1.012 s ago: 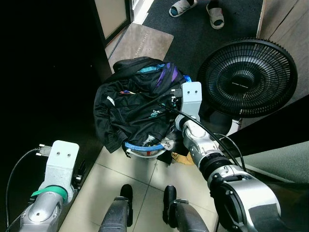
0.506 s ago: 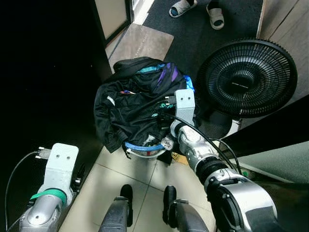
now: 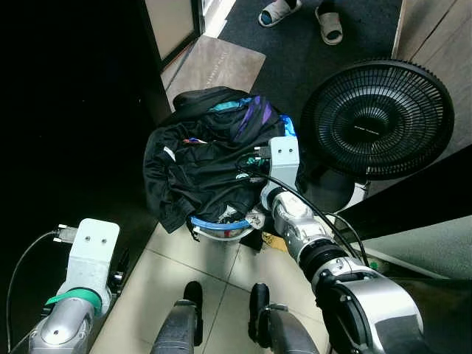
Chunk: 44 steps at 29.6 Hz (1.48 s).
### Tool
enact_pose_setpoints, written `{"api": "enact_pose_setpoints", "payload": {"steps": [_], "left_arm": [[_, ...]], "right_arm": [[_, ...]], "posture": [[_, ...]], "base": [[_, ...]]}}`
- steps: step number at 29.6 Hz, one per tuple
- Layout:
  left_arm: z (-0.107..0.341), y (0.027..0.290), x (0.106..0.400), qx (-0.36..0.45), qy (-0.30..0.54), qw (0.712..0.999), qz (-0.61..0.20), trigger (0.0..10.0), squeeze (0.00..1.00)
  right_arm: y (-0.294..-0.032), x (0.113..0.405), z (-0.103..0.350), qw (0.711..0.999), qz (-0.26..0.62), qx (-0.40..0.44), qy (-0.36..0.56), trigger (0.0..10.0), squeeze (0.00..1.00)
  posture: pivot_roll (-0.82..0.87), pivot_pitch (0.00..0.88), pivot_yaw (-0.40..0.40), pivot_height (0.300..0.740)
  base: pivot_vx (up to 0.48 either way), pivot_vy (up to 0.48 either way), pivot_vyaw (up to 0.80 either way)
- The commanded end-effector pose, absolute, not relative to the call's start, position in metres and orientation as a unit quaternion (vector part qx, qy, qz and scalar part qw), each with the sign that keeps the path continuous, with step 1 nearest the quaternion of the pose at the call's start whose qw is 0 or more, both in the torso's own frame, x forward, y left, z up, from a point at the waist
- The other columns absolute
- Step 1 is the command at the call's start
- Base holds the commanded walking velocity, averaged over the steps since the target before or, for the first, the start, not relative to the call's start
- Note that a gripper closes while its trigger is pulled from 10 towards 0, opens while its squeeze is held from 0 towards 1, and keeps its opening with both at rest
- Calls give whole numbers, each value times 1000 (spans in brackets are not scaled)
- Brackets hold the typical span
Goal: Clothes washing
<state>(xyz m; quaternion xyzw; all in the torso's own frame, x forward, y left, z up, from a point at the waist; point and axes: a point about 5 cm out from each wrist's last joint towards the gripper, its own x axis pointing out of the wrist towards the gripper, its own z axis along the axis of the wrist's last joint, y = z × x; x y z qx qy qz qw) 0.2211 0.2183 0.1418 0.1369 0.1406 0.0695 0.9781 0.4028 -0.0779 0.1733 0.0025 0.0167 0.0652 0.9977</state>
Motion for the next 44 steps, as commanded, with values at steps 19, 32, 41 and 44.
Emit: {"api": "enact_pose_setpoints", "payload": {"steps": [19, 32, 41, 44], "left_arm": [[122, 218, 238, 123, 149, 979, 67, 10000, 0], [123, 204, 277, 91, 113, 989, 42, 10000, 0], [124, 192, 295, 86, 97, 991, 19, 10000, 0], [124, 192, 299, 87, 94, 992, 17, 10000, 0]], "right_arm": [[-120, 411, 251, 982, 17, 20, -186, 10000, 0], [-188, 373, 324, 928, -20, -2, -371, 10000, 0], [-204, 317, 421, 835, -34, -46, -548, 10000, 0], [-210, 299, 430, 817, -36, -66, -571, 10000, 0]], "posture": [[328, 386, 0, 740], [179, 152, 44, 740], [143, 92, 63, 740], [130, 68, 73, 740]], "base": [[0, 0, 0], [0, 0, 0], [0, 0, 0], [0, 0, 0]]}}
